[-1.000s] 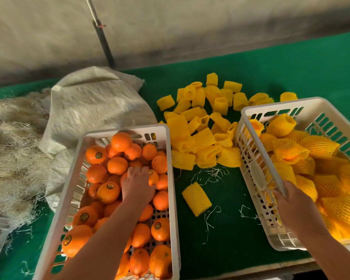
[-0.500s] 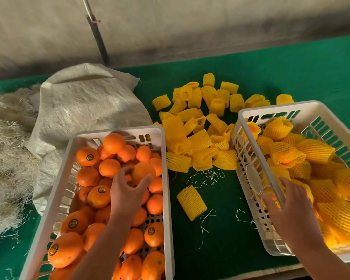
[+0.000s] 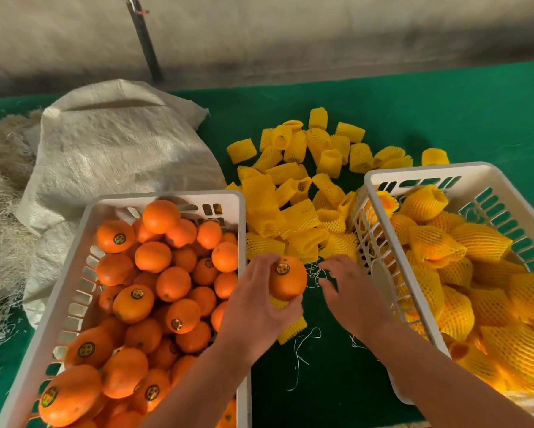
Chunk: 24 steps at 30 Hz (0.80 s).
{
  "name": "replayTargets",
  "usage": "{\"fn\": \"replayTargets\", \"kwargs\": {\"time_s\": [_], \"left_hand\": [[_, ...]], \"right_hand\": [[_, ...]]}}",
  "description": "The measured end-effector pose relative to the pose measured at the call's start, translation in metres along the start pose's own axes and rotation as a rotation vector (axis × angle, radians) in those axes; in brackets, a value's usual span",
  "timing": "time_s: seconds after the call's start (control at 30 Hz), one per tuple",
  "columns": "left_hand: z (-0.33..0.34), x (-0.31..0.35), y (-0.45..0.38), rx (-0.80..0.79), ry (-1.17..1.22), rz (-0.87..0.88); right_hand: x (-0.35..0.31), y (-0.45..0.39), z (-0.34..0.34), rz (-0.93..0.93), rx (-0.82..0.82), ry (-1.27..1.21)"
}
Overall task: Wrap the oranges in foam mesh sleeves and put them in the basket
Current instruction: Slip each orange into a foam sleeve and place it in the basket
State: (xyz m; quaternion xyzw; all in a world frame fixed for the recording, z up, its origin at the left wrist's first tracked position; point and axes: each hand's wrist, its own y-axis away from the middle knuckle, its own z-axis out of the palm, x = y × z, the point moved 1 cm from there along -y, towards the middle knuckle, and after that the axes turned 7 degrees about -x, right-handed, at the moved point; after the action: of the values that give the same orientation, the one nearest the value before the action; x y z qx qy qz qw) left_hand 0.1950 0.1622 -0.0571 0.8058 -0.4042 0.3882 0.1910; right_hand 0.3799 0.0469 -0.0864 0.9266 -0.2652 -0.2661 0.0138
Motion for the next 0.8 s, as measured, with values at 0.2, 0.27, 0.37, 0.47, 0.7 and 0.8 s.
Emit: {"fn": "replayTargets", "kwargs": {"time_s": [0.2, 0.27, 0.37, 0.47, 0.7, 0.8], "left_hand": [[0.001, -0.002, -0.005, -0.025, -0.058, 0.002], [0.002, -0.002, -0.005, -0.041, -0.093, 0.006], [0.004, -0.004, -0.006, -0.051, -0.116, -0.016], [0.004, -0.005, -0.006, -0.066, -0.135, -0.029], [0.006, -0.006, -0.011, -0.089, -0.178, -0.075], [0.007, -0.004, -0.013, -0.121, -0.211, -0.089]], "right_hand": [[0.014, -0.064, 0.032, 0.168, -0.31, -0.29], [0.018, -0.079, 0.04, 0.204, -0.347, -0.367], [0.019, -0.097, 0.047, 0.207, -0.334, -0.38], [0.016, -0.114, 0.05, 0.16, -0.258, -0.257], [0.018, -0.14, 0.066, 0.115, -0.297, -0.095], [0.018, -0.137, 0.057, 0.136, -0.249, -0.18]]}}
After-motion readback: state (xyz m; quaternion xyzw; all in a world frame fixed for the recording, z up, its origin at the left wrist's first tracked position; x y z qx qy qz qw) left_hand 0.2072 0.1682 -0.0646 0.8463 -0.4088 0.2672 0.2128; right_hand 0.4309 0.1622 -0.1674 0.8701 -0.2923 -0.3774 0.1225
